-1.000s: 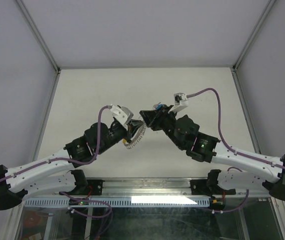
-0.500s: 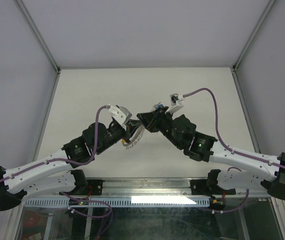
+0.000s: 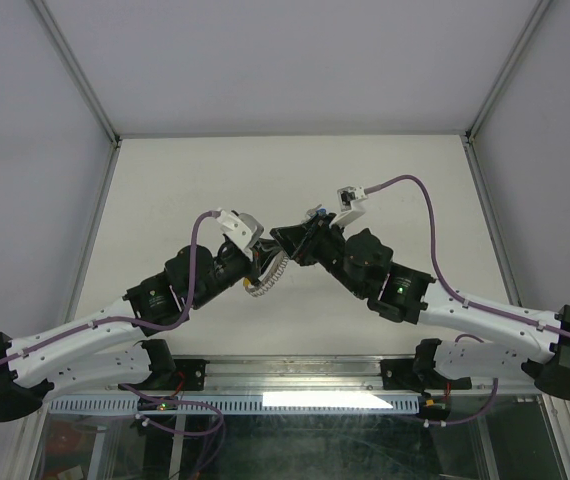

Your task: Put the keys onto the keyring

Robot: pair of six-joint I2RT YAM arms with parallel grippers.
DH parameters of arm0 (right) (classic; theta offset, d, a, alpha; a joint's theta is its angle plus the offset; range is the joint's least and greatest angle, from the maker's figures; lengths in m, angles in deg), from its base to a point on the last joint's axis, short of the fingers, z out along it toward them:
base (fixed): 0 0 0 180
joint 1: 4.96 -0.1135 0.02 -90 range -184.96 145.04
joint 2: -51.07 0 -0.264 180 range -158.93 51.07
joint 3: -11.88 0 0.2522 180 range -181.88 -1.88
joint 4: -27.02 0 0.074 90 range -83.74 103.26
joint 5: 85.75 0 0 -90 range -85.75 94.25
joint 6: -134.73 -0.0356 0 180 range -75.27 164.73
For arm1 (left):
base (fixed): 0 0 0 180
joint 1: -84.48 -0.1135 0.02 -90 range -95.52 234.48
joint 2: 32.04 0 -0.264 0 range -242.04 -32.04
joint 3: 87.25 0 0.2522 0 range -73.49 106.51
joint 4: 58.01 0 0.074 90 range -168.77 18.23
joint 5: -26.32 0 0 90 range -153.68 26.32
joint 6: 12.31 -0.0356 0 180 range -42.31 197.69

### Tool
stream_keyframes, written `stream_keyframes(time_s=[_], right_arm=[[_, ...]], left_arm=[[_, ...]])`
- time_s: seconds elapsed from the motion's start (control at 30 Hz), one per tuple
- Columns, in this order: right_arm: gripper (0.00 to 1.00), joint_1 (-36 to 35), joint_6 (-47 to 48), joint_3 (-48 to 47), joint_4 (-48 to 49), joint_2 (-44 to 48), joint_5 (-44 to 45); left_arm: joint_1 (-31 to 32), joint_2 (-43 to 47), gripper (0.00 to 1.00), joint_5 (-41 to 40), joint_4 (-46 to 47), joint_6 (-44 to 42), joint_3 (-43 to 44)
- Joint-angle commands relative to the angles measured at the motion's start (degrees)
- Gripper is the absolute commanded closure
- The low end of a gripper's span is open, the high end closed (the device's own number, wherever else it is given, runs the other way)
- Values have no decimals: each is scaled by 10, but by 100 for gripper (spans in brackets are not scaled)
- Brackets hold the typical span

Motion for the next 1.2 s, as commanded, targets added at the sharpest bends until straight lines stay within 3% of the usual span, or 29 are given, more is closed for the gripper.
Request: stream_keyframes(time_s=[0.0,0.27,0.4,0.5,0.6,0.77,1.17], right_arm=[[76,-1,-4,-29,9,3,-1],[79,-1,-14,-32,-4,-2,-6],[86,-1,-19,-33,-8,-5,-7],[100,-1,-19,-35,-9,-7,-8],[100,-1,-14,-45,-15,-10,-12],[100,-1,-5,-59,-28,-8,-12],[100,-1,0,-63,-24,-1,-7]], left_arm=[[-1,8,100,-15,25,0,34],[-1,5,100,-24,22,-1,40],[-1,5,100,-29,20,-1,41],[-1,4,100,-28,20,-1,42],[-1,6,99,-17,18,-2,43],[-1,16,86,15,17,-9,33],[-1,14,83,67,10,-20,24]])
